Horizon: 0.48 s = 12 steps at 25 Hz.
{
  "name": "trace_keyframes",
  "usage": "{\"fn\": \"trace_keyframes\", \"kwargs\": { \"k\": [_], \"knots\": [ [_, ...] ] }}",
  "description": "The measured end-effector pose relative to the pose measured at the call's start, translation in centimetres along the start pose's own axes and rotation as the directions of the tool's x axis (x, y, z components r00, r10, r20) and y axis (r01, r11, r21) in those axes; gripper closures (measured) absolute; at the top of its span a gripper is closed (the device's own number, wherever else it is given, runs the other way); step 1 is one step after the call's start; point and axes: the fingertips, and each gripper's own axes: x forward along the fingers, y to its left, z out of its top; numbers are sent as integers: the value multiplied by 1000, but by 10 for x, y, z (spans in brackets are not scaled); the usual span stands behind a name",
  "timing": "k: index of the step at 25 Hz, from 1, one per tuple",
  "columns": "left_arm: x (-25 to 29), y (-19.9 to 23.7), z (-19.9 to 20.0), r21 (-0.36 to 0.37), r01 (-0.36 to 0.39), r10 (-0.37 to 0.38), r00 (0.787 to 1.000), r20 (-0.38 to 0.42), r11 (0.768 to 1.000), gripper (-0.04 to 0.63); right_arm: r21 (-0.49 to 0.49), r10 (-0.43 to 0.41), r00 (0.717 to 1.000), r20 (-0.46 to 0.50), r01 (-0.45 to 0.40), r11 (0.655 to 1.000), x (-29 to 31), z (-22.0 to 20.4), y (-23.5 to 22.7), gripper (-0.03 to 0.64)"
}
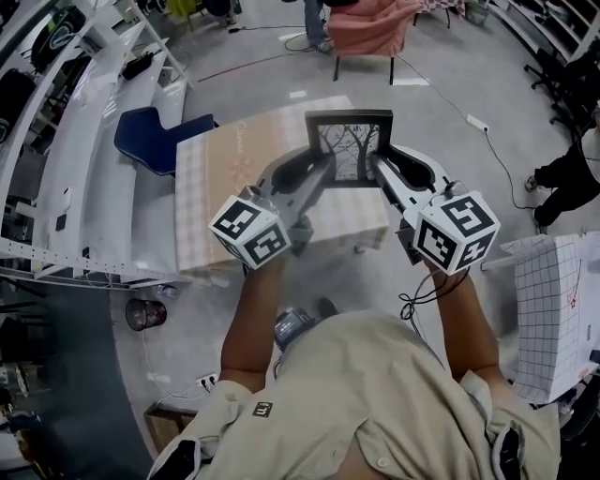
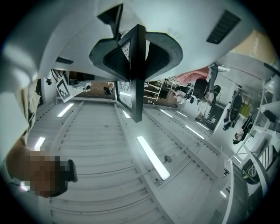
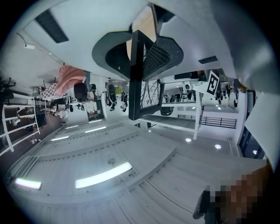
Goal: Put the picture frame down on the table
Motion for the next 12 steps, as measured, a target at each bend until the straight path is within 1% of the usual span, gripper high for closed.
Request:
{"fn": "trace_keyframes", "kwargs": {
  "k": [12],
  "knots": [
    [-9, 43, 20, 1, 40, -40, 999, 8, 999, 488, -13, -41, 999, 9, 41, 999, 45, 11, 10, 532]
  ]
}}
